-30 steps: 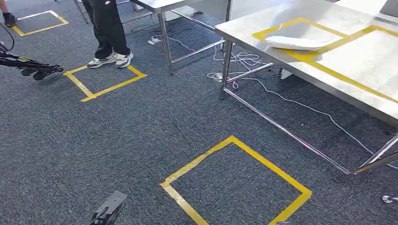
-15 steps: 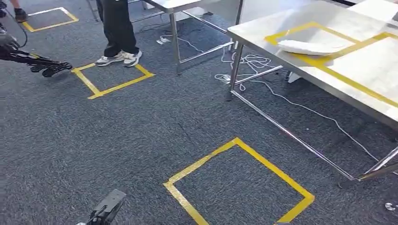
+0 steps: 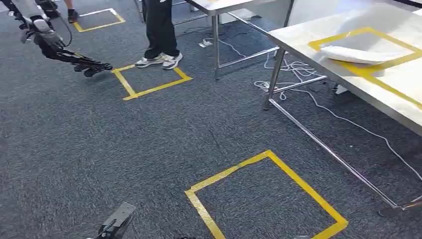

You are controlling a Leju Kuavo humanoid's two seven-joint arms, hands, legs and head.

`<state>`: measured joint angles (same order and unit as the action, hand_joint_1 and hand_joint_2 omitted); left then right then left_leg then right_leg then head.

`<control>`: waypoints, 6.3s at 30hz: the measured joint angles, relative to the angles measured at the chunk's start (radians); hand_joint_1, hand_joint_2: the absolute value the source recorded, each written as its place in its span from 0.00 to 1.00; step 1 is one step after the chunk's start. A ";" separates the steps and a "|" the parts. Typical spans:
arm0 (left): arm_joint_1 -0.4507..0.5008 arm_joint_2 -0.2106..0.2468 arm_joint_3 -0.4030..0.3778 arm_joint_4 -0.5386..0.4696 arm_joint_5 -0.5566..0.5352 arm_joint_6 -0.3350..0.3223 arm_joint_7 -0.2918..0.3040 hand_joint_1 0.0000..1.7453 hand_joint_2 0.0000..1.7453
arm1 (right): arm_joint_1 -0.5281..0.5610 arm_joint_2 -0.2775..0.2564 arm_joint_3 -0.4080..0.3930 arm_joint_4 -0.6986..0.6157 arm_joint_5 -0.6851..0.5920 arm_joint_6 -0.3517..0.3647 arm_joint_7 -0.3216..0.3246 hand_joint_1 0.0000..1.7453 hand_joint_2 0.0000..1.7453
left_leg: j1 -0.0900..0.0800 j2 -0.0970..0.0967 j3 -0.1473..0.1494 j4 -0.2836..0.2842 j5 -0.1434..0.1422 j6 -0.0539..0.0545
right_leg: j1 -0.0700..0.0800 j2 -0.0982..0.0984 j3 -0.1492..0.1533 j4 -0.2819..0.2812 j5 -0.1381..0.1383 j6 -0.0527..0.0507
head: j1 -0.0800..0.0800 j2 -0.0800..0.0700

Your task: Take the parts from the cabinet and place them on the table.

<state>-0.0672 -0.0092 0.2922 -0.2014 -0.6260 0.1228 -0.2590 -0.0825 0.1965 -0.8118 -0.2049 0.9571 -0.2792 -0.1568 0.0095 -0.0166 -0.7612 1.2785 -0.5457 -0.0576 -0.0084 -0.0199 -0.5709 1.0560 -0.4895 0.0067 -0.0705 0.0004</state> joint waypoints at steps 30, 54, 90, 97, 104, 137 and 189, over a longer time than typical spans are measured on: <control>-0.004 -0.008 0.000 0.000 -0.013 -0.004 0.008 0.00 0.00 | -0.001 -0.001 -0.010 0.000 0.002 -0.002 0.006 0.00 0.00 | -0.001 -0.006 0.039 -0.052 0.003 0.010 | 0.005 0.010 0.009 -0.025 0.014 -0.007 | 0.001 0.000; -0.011 -0.007 0.000 0.000 -0.021 -0.006 0.016 0.00 0.00 | -0.004 -0.002 -0.010 0.000 0.012 -0.002 0.012 0.00 0.00 | 0.001 -0.102 0.157 -0.271 0.121 0.029 | -0.009 0.098 -0.001 -0.012 0.010 0.035 | 0.014 0.000; -0.008 -0.016 0.010 0.000 -0.033 -0.006 0.033 0.00 0.00 | -0.007 -0.001 -0.013 0.000 0.010 -0.004 0.013 0.00 0.00 | -0.001 -0.007 0.099 -0.153 0.041 0.001 | -0.003 0.035 0.009 -0.028 0.020 -0.004 | 0.000 0.000; -0.001 -0.016 0.010 0.000 -0.037 -0.006 0.035 0.00 0.00 | -0.005 -0.001 -0.016 0.000 0.013 -0.005 0.018 0.00 0.00 | -0.007 0.057 0.156 -0.227 0.121 0.016 | 0.003 -0.047 0.021 -0.028 0.009 -0.001 | 0.000 0.000; -0.001 -0.018 0.011 0.000 -0.044 -0.008 0.037 0.00 0.00 | -0.007 -0.001 -0.018 0.000 0.016 -0.005 0.022 0.00 0.00 | -0.009 0.047 0.177 -0.291 0.119 0.057 | 0.010 -0.024 0.010 0.021 -0.043 0.036 | 0.009 0.000; -0.003 -0.018 0.016 0.000 -0.055 -0.006 0.039 0.00 0.00 | 0.009 -0.001 -0.023 0.001 0.012 -0.003 0.020 0.00 0.00 | -0.007 0.005 0.184 -0.298 0.120 0.059 | 0.005 0.013 -0.089 0.214 -0.122 0.044 | 0.012 0.000; 0.001 -0.018 0.025 0.000 -0.066 -0.007 0.050 0.00 0.00 | -0.001 0.001 -0.023 0.003 0.013 0.010 0.029 0.00 0.00 | -0.001 0.016 0.172 -0.256 0.124 0.014 | -0.004 0.011 0.008 -0.020 0.015 0.004 | 0.000 0.000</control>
<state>-0.0659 -0.0271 0.3170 -0.2010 -0.6916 0.1160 -0.2094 -0.0834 0.1972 -0.8350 -0.2022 0.9705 -0.2697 -0.1282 0.0080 -0.0009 -0.5890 1.0224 -0.4217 -0.0438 -0.0124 -0.0087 -0.5632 1.0359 -0.4750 0.0104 -0.0710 0.0004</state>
